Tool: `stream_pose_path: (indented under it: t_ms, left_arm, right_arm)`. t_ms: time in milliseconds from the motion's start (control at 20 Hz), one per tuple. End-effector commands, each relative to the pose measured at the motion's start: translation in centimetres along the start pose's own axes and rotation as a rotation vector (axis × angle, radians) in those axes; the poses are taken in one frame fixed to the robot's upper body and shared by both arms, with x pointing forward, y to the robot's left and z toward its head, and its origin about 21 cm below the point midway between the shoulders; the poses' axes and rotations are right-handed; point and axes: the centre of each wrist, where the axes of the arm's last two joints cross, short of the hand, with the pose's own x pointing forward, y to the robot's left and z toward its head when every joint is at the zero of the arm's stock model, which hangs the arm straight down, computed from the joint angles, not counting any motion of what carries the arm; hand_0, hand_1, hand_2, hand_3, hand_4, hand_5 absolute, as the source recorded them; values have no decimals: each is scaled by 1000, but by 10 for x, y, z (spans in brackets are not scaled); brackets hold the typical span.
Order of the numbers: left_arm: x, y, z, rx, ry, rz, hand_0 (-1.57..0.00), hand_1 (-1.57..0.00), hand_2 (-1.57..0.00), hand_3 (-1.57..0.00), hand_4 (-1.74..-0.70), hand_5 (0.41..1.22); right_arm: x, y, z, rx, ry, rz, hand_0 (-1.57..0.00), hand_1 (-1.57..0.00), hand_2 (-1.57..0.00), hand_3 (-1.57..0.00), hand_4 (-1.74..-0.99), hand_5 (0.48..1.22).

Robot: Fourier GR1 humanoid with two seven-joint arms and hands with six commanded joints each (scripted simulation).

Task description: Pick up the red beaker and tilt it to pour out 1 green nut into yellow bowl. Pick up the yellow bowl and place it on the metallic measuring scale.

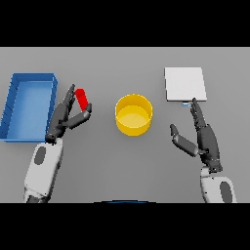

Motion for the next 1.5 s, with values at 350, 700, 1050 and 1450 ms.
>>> stream_pose_path:
  t_ms: [350, 700, 1050, 1450]
  left_arm:
    - [10, -8, -30, -23, -18, -15, 1, 1, 1, 1, -1311, 703]
    - [6, -11, -45, -35, -50, 8, 1, 1, -30, -3, -1389, 752]
    - [9, -30, -52, 38, -50, -16, -1115, -1125, -1133, -1128, -1443, 1082]
    - [18, -29, -55, 60, -145, 22, -1495, -1496, -1497, -1497, -1664, 1108]
  right_arm:
    - [0, 0, 2, 2, -11, -10, 1, 1, 1, 1, -1329, 684]
    - [4, -4, -1, -9, -8, 8, 1, 1, 1, 1, -1295, 683]
    - [3, -3, 1, -11, -7, 11, 1, 1, 1, 1, -1290, 684]
    - [2, 5, -6, 16, -30, 11, 1, 1, 1, 1, -1274, 674]
